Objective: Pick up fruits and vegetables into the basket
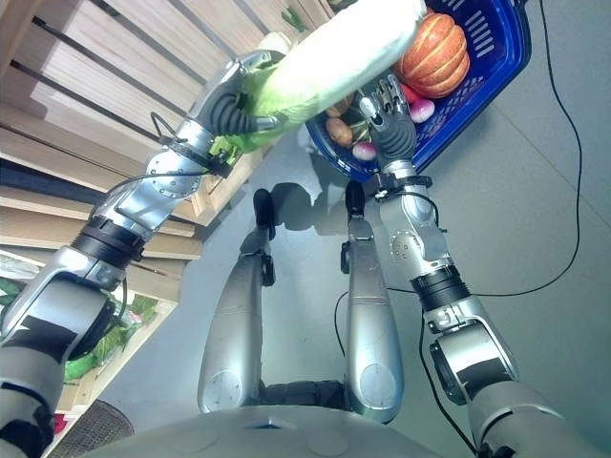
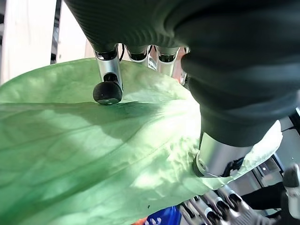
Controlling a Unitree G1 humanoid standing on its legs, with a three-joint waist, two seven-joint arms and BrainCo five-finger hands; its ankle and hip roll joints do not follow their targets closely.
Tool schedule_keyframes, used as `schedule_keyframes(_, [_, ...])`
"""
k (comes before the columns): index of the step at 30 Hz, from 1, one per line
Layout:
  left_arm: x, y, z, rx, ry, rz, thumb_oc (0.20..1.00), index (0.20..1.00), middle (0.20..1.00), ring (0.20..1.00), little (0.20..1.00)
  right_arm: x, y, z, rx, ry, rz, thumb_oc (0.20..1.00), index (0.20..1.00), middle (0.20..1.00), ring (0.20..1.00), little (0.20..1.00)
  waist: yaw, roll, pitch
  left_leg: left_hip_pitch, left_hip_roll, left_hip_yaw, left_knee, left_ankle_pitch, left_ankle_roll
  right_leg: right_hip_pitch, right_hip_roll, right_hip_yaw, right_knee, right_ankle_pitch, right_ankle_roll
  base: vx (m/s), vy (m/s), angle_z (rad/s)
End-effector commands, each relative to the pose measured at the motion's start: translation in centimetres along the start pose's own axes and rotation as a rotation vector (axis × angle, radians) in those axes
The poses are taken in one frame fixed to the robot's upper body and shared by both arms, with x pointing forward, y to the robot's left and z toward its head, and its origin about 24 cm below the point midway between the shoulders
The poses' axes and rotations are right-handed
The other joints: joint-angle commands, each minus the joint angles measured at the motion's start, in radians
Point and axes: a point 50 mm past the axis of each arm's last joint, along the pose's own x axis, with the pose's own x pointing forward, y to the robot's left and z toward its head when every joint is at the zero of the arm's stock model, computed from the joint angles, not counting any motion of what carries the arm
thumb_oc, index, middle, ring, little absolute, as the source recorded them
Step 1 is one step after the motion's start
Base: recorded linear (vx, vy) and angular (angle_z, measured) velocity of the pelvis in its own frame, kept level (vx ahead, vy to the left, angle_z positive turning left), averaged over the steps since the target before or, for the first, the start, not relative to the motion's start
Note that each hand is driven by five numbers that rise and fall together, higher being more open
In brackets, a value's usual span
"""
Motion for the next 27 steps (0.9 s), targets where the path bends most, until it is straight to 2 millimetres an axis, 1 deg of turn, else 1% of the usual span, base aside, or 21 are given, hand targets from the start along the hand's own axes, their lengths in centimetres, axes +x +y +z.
schedule_keyframes(1, [1.3, 0.5, 4.1, -0.089, -0.192, 0.034, 0.2, 0.2, 0.2, 0.2, 0.2, 0.1, 1.9, 2.8, -0.056, -0.144, 0.075, 1.0, 1.0, 1.0, 1.0, 1.0, -0.003, 0.012, -0.028, -0.015, -0.028, 0.019, 0.029, -0.042, 0.053, 0.065, 0.011, -0.05, -0.016, -0.009, 0.007, 0.0, 0.0, 0.0])
schedule_keyframes(3, [1.3, 0.2, 4.2, -0.092, -0.187, 0.019, 0.2, 0.2, 0.2, 0.2, 0.2, 0.0, 2.2, 2.9, -0.08, -0.15, 0.08, 1.0, 1.0, 1.0, 1.0, 1.0, -0.004, 0.011, -0.028, -0.01, -0.028, 0.02, 0.034, -0.05, 0.053, 0.069, 0.011, -0.049, -0.012, -0.015, 0.008, 0.0, 0.0, 0.0])
schedule_keyframes(6, [1.4, -0.1, 4.3, -0.098, -0.195, -0.006, 0.2, 0.2, 0.2, 0.2, 0.2, 0.3, 2.7, 3.4, -0.119, -0.172, 0.104, 1.0, 1.0, 1.0, 1.0, 1.0, -0.005, 0.009, -0.028, -0.013, -0.029, 0.02, 0.027, -0.043, 0.053, 0.066, 0.012, -0.048, -0.019, -0.007, 0.009, 0.0, 0.0, 0.0])
schedule_keyframes(9, [1.4, -0.4, 4.4, -0.104, -0.193, -0.022, 0.2, 0.2, 0.2, 0.2, 0.2, 0.2, 3.0, 3.5, -0.119, -0.176, 0.109, 1.0, 1.0, 1.0, 1.0, 1.0, -0.004, 0.008, -0.028, -0.007, -0.029, 0.019, 0.031, -0.05, 0.054, 0.071, 0.012, -0.048, -0.016, -0.013, 0.01, 0.0, 0.0, 0.0])
schedule_keyframes(11, [1.5, -0.4, 4.7, -0.11, -0.197, -0.037, 0.2, 0.2, 0.2, 0.2, 0.2, 0.2, 3.3, 3.7, -0.118, -0.184, 0.122, 1.0, 1.0, 1.0, 1.0, 1.0, -0.006, 0.006, -0.028, -0.011, -0.028, 0.019, 0.026, -0.043, 0.055, 0.066, 0.014, -0.047, -0.02, -0.006, 0.01, 0.0, 0.0, 0.0])
schedule_keyframes(16, [1.5, -0.8, 4.8, -0.113, -0.198, -0.062, 0.2, 0.2, 0.2, 0.2, 0.2, 0.2, 3.5, 3.7, -0.116, -0.184, 0.143, 1.0, 1.0, 1.0, 1.0, 1.0, -0.006, 0.005, -0.028, -0.012, -0.028, 0.02, 0.026, -0.042, 0.054, 0.066, 0.012, -0.049, -0.023, -0.003, 0.012, 0.0, 0.0, 0.0])
schedule_keyframes(18, [1.4, -1.0, 4.8, -0.116, -0.193, -0.071, 0.2, 0.2, 0.2, 0.2, 0.2, 0.2, 3.5, 3.7, -0.113, -0.179, 0.147, 1.0, 1.0, 1.0, 1.0, 1.0, -0.006, 0.004, -0.028, -0.006, -0.028, 0.02, 0.029, -0.05, 0.054, 0.071, 0.012, -0.049, -0.019, -0.01, 0.012, 0.0, 0.0, 0.0])
schedule_keyframes(22, [1.5, -1.1, 4.8, -0.111, -0.186, -0.1, 0.2, 0.2, 0.2, 0.2, 0.2, 0.3, 3.7, 3.7, -0.106, -0.174, 0.171, 1.0, 1.0, 1.0, 1.0, 1.0, -0.007, 0.004, -0.028, -0.009, -0.028, 0.021, 0.025, -0.043, 0.054, 0.069, 0.012, -0.049, -0.025, -0.003, 0.012, 0.0, 0.0, 0.0])
schedule_keyframes(23, [1.4, -1.2, 4.7, -0.113, -0.184, -0.102, 0.2, 0.2, 0.2, 0.2, 0.2, 0.2, 3.7, 3.7, -0.105, -0.171, 0.169, 1.0, 1.0, 1.0, 1.0, 1.0, -0.006, 0.004, -0.028, -0.004, -0.028, 0.021, 0.028, -0.05, 0.054, 0.074, 0.012, -0.048, -0.022, -0.009, 0.012, 0.0, 0.0, 0.0])
schedule_keyframes(24, [1.4, -1.2, 4.7, -0.111, -0.184, -0.109, 0.2, 0.2, 0.2, 0.2, 0.2, 0.2, 3.7, 3.7, -0.106, -0.173, 0.177, 0.435, 0.435, 0.435, 0.435, 0.435, -0.006, 0.004, -0.028, -0.004, -0.028, 0.021, 0.028, -0.049, 0.054, 0.074, 0.011, -0.049, -0.022, -0.009, 0.013, 0.0, 0.0, 0.0])
schedule_keyframes(25, [1.5, -1.3, 4.8, -0.11, -0.185, -0.114, 0.2, 0.2, 0.2, 0.2, 0.2, 0.2, 3.8, 3.8, -0.089, -0.182, 0.184, 0.2, 0.2, 0.2, 0.2, 0.2, -0.007, 0.004, -0.028, -0.008, -0.027, 0.02, 0.024, -0.042, 0.053, 0.069, 0.01, -0.049, -0.025, -0.002, 0.014, 0.0, 0.0, 0.0])
schedule_keyframes(27, [1.4, -1.4, 4.8, -0.112, -0.183, -0.117, 0.2, 0.2, 0.2, 0.2, 0.2, 0.1, 3.8, 3.7, -0.085, -0.18, 0.185, 0.2, 0.2, 0.2, 0.2, 0.2, -0.006, 0.004, -0.028, -0.003, -0.027, 0.02, 0.027, -0.049, 0.053, 0.074, 0.01, -0.049, -0.022, -0.008, 0.014, 0.0, 0.0, 0.0])
